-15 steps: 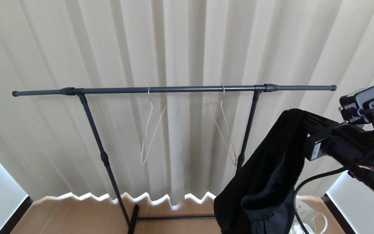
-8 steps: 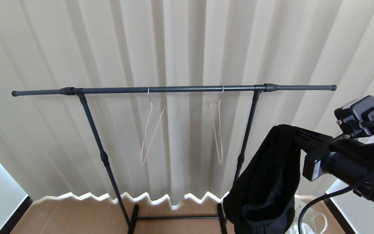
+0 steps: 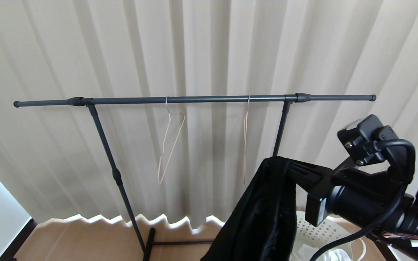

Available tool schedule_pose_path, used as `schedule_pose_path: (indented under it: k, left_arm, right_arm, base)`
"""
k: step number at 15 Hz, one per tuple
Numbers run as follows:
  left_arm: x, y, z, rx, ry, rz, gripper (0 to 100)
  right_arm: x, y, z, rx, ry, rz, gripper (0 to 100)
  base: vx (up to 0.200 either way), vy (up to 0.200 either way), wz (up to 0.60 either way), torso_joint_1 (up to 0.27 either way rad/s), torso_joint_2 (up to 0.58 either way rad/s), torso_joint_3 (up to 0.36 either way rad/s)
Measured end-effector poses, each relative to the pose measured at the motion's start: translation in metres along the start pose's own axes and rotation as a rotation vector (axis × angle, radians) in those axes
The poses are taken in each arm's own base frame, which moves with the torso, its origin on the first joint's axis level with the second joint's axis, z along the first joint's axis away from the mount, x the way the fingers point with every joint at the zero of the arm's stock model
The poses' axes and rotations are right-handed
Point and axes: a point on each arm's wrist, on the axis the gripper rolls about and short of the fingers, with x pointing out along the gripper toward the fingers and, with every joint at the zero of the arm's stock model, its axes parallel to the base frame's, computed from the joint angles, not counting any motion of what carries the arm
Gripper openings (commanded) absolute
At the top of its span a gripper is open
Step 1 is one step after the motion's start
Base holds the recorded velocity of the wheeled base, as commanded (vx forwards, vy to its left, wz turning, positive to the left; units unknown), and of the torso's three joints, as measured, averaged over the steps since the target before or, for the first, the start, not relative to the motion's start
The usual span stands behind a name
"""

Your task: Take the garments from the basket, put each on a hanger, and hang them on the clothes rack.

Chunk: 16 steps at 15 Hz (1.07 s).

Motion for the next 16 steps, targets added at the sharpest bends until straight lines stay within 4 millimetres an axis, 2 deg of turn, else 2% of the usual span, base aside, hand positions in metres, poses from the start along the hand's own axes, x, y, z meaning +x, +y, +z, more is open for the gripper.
schedule_pose_path:
  k: [6, 10, 13, 16]
  left_arm:
    - [0.034, -0.009, 0.035, -0.009, 0.169, -0.129, 100]
    - [0.067, -0.024, 0.053, -0.024, 0.301, -0.218, 100]
    - [0.104, -0.039, 0.055, -0.013, 0.412, -0.263, 100]
    - [0.142, -0.057, 0.046, -0.005, 0.499, -0.265, 100]
  right_arm:
    - [0.048, 0.018, 0.001, 0.005, 0.035, -0.006, 0]
    - [0.068, 0.024, 0.01, 0.011, 0.013, -0.06, 0]
    - [0.073, 0.025, 0.012, 0.013, 0.007, -0.075, 0]
    - [0.075, 0.026, 0.016, 0.016, -0.004, -0.075, 0]
  base:
    - [0.0, 0.0, 0.0, 0.0, 0.0, 0.0]
    - [0.0, 0.0, 0.0, 0.0, 0.0, 0.0]
    - [0.0, 0.0, 0.0, 0.0, 0.0, 0.0]
    - [0.0, 0.0, 0.0, 0.0, 0.0, 0.0]
